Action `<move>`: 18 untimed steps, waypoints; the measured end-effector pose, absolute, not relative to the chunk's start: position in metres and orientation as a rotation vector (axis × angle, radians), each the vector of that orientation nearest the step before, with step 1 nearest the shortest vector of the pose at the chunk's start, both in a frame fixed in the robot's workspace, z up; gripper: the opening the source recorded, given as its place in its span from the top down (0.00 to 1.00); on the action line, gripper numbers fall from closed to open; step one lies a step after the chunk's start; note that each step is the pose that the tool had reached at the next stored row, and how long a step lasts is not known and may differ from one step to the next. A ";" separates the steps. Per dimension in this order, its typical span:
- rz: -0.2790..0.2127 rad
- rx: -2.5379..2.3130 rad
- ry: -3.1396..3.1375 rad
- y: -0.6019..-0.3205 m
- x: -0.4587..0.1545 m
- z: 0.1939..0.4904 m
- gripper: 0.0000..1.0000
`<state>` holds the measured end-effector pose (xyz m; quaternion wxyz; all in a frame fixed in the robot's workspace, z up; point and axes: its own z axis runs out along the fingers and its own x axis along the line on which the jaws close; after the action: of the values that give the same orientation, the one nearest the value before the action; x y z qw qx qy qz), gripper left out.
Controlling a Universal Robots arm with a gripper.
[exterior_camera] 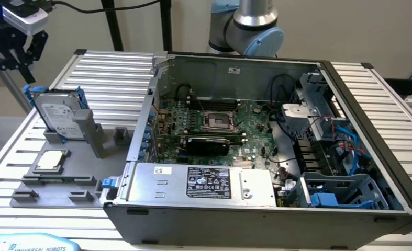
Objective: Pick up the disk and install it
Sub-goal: 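Pick up the disk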
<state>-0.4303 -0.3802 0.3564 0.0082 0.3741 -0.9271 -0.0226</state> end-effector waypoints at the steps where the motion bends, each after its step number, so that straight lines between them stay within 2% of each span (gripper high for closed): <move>1: -0.070 1.195 -2.886 -0.380 -0.430 0.356 0.89; 18: -0.065 1.616 -2.666 -0.380 -0.430 0.354 0.89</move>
<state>-0.4301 -0.3802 0.3544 0.0117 0.5183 -0.8549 -0.0209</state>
